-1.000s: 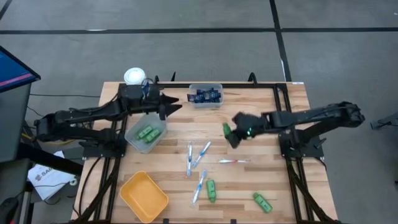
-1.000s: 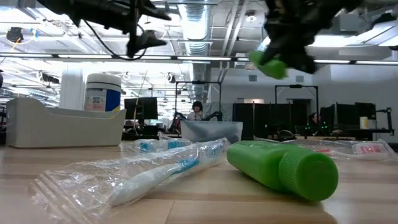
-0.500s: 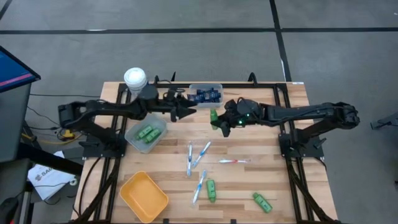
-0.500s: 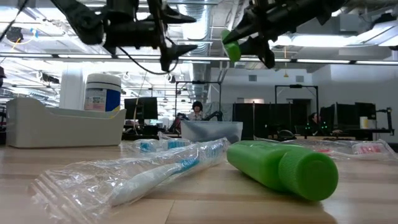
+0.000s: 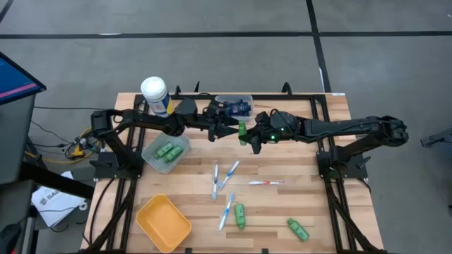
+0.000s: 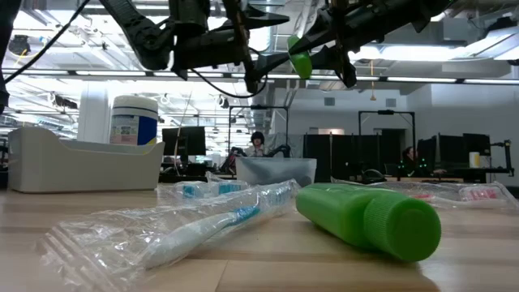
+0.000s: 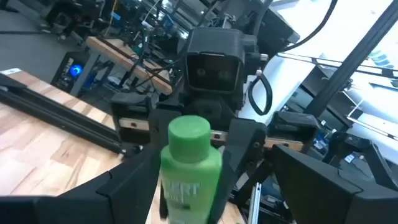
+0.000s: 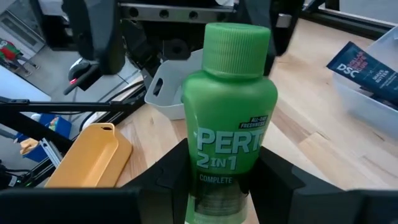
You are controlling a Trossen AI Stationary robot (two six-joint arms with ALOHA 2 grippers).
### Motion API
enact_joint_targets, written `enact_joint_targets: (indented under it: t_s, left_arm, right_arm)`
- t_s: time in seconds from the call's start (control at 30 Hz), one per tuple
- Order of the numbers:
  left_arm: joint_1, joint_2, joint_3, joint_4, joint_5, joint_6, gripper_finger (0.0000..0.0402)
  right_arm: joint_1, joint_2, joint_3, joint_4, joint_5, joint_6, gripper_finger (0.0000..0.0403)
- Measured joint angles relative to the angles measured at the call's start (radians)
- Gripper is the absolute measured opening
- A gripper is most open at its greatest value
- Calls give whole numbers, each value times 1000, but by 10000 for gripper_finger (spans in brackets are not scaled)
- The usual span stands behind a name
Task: Pick & Place Travel size toiletries
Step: Put the green shampoo into the gray bin
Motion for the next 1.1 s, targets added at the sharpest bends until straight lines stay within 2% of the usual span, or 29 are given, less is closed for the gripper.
enact_joint_targets:
  t_s: [0.33, 0.63, 0.87, 1.1]
  left_arm:
    - [-7, 31, 37, -4, -26, 48, 302]
    - [-23, 31, 37, -5, -45, 78, 274]
    - [-28, 31, 37, -4, -74, 75, 241]
    - [-41, 31, 38, -3, -79, 90, 186]
  right_arm:
    - [10, 0, 0, 1, -3, 0, 124]
    - [10, 0, 0, 11, -23, 0, 124]
    - [18, 0, 0, 15, -26, 0, 124]
    - [23, 0, 0, 14, -29, -11, 124]
